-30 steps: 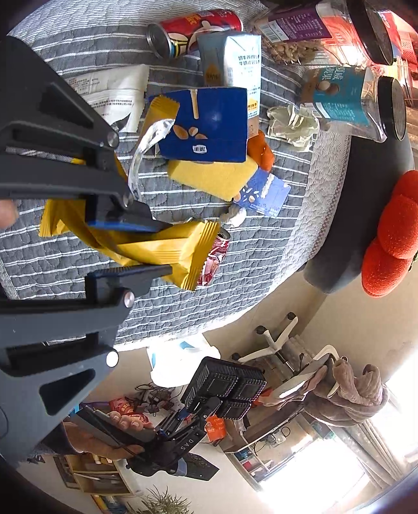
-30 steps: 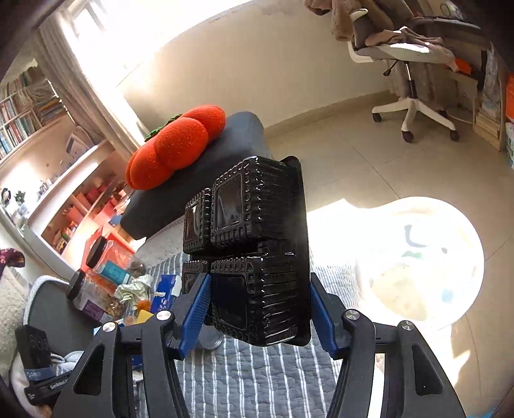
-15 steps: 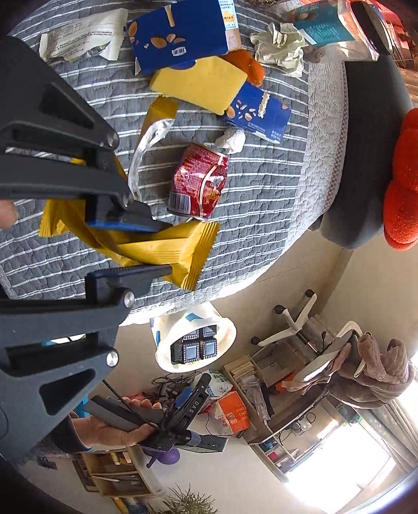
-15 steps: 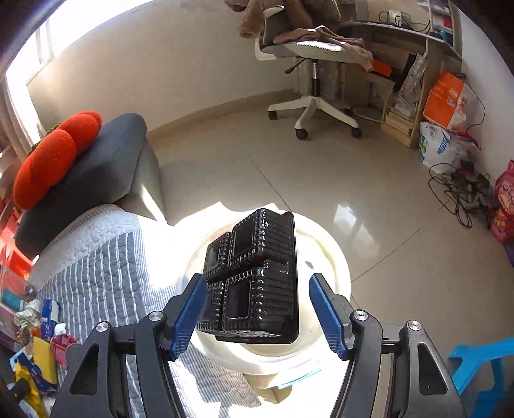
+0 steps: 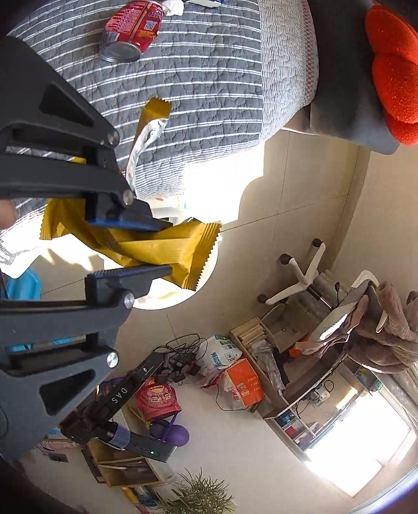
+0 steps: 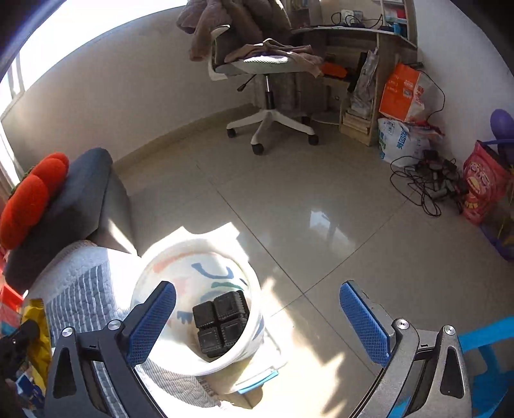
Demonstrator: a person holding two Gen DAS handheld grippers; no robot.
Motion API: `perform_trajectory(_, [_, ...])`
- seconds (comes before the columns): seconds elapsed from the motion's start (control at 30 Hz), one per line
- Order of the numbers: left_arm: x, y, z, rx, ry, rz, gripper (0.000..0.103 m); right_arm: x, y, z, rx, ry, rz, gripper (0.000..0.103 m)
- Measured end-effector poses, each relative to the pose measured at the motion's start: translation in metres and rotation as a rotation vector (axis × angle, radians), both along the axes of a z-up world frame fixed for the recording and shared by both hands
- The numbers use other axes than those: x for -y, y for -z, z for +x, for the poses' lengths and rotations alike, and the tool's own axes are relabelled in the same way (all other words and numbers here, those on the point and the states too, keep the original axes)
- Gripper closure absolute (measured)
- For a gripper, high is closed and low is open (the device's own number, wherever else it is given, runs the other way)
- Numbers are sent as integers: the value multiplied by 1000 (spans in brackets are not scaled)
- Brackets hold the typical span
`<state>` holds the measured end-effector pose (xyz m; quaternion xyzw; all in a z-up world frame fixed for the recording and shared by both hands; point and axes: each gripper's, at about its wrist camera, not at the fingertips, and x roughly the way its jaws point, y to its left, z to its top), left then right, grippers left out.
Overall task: Collect trash
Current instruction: 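Lower the yellow wrapper into the white bucket and open the left tool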
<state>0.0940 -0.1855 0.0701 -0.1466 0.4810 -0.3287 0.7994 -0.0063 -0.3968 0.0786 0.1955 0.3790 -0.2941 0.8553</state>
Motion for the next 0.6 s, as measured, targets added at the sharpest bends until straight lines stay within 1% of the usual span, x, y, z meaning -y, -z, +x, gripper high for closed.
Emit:
perform_trajectory(0.17, [49,-4,5,21,49,39,82,12,-4,-13,-18,27,-45,0])
perform_trajectory(0.27, [76,-2,8,24,65,69,81,25,-4,-22,-18,54,-41,0])
perform_trajectory(0.4, [99,7,9,28,83,115,79,43,-5,-36,-18,90,-31,0])
perform_trajectory(0.43, [104,10,10,26,87,124,78,46,-5,-39,-21,99,-33,0])
perform_trajectory(0.5, [113,15,11,23,93,141,72,53,-4,-44,-27,112,-31,0])
perform_trajectory(0.53, [118,18,13,19,96,153,71,55,-3,-45,-33,117,-30,0])
perform_trajectory(0.6, [121,22,12,12,98,174,64,58,0,-47,-46,126,-31,0])
